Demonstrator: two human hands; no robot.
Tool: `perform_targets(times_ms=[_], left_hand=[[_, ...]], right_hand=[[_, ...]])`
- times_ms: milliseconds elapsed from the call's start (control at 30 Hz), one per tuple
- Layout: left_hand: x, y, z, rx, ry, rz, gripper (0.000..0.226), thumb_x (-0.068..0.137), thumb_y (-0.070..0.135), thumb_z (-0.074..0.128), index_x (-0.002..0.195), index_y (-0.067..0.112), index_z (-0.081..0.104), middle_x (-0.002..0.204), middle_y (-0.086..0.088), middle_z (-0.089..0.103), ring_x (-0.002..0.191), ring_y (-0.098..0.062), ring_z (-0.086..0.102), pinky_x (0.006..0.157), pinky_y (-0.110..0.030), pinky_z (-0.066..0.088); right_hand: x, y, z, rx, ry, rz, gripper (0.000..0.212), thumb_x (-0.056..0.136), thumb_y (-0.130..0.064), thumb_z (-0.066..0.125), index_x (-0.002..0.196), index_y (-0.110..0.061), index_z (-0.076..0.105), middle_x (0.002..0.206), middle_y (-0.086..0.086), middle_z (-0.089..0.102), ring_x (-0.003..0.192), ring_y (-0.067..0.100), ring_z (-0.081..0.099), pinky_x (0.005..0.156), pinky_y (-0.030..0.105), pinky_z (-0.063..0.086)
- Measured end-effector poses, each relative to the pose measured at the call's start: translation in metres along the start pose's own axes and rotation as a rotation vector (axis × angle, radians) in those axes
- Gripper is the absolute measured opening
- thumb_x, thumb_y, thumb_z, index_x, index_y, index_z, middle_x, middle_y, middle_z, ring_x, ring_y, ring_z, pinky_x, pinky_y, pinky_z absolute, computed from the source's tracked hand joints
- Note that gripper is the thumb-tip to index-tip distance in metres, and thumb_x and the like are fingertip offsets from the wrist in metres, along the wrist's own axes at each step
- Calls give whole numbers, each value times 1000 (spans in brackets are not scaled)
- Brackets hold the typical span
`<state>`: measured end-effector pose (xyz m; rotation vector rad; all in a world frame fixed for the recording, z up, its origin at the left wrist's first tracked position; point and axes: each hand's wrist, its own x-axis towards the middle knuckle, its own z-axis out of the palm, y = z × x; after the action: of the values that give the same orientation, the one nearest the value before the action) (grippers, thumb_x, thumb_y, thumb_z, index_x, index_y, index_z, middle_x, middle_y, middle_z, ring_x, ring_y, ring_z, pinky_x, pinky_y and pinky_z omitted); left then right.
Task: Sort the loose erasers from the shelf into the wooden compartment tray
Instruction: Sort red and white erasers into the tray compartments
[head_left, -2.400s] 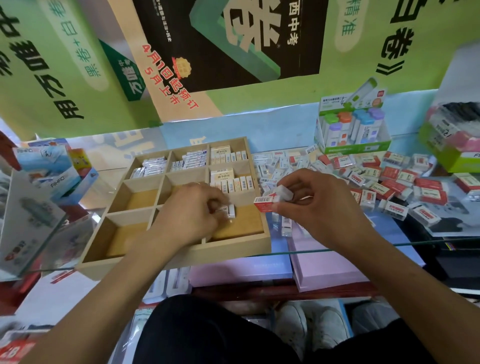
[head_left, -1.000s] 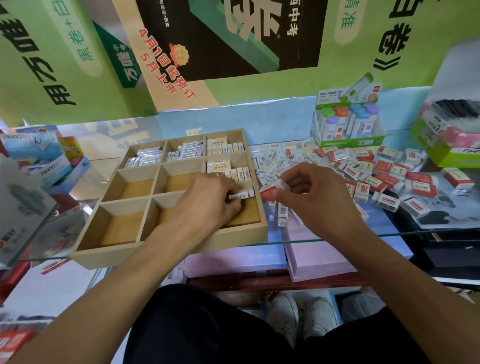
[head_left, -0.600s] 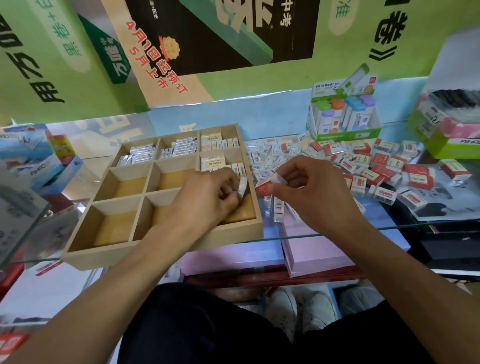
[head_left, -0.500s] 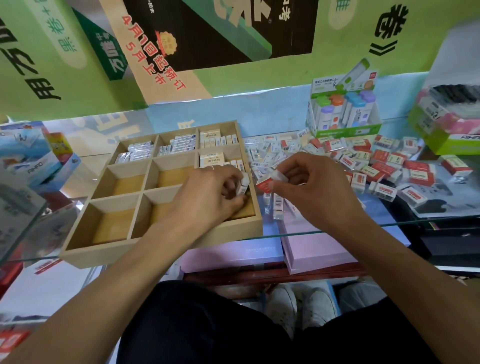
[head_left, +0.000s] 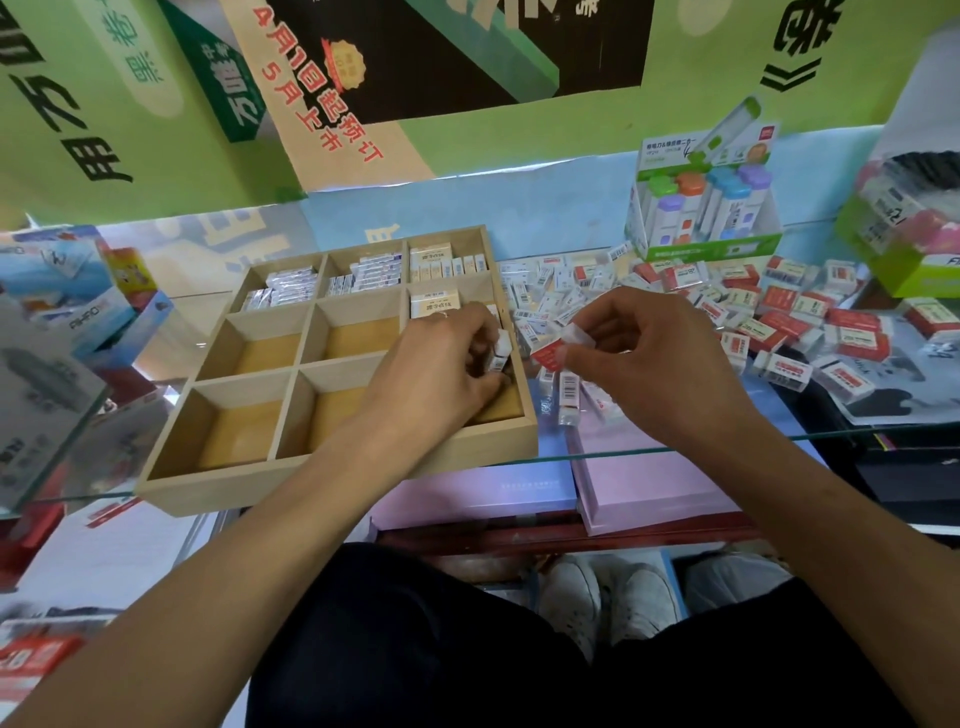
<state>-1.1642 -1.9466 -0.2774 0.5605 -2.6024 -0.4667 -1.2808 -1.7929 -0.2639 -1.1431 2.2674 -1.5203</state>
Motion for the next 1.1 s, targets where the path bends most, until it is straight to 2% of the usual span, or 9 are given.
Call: perform_targets(times_ms=[167, 333, 467, 633, 800, 933, 1000, 1100], left_hand=[[1, 2, 6, 30, 47, -24, 19, 75, 12, 69, 92, 16, 61, 77, 2, 66, 72, -21, 62, 68, -37, 55], [-3, -5, -2, -13, 70, -8, 19, 77, 12, 69, 94, 22, 71, 81, 5, 68, 74, -14, 62, 72, -34, 55], [-3, -8, -4, 3, 32, 0, 28, 76, 11, 70, 100, 26, 74, 92, 2, 70, 79, -14, 63, 77, -31, 54], [2, -3, -2, 70, -45, 3, 25, 74, 5, 71, 96, 17, 73, 91, -1, 70, 74, -8, 56, 77, -23, 49], [7, 0, -2, 180, -152, 81, 24, 73, 3, 65, 90, 16, 75, 93, -5, 71, 89, -26, 65, 77, -36, 53], [9, -3, -7, 217, -211, 69, 23, 72, 2, 64, 86, 16, 75, 92, -3, 72, 88, -25, 65, 77, -36, 53], [6, -4, -10, 221, -189, 50, 16, 73, 6, 67, 83, 17, 73, 89, -2, 71, 85, -23, 63, 75, -36, 53], [-1, -6, -14, 319, -121, 5, 7, 80, 26, 71, 87, 25, 73, 91, 3, 70, 90, -22, 61, 74, -31, 48]], right_hand=[[-1, 1, 0, -2, 7, -9, 14, 76, -18, 79, 79, -20, 66, 73, -8, 66, 65, 2, 61, 58, 9, 48], [0, 3, -4, -27, 14, -10, 15, 76, -24, 79, 79, -22, 65, 73, -11, 65, 67, 1, 61, 59, 8, 48], [0, 2, -5, -35, 20, -8, 14, 77, -25, 78, 81, -22, 66, 73, -13, 65, 70, -2, 61, 58, 5, 46], [-1, 0, -6, -27, 25, 3, 16, 76, -25, 79, 77, -25, 63, 72, -13, 63, 66, -5, 60, 56, 3, 44], [-2, 1, -9, -30, 23, 6, 16, 76, -25, 79, 83, -21, 64, 74, -12, 63, 72, -2, 60, 57, 4, 46], [-3, 2, -11, 9, 21, 15, 17, 75, -25, 80, 79, -21, 64, 73, -9, 65, 69, 3, 62, 59, 11, 50], [-3, 3, -11, 9, 4, 22, 16, 75, -25, 80, 80, -20, 65, 73, -7, 66, 68, 5, 62, 60, 13, 51], [-3, 3, -9, 8, -16, 15, 16, 75, -24, 80, 81, -18, 67, 74, -6, 67, 68, 6, 63, 60, 12, 51]])
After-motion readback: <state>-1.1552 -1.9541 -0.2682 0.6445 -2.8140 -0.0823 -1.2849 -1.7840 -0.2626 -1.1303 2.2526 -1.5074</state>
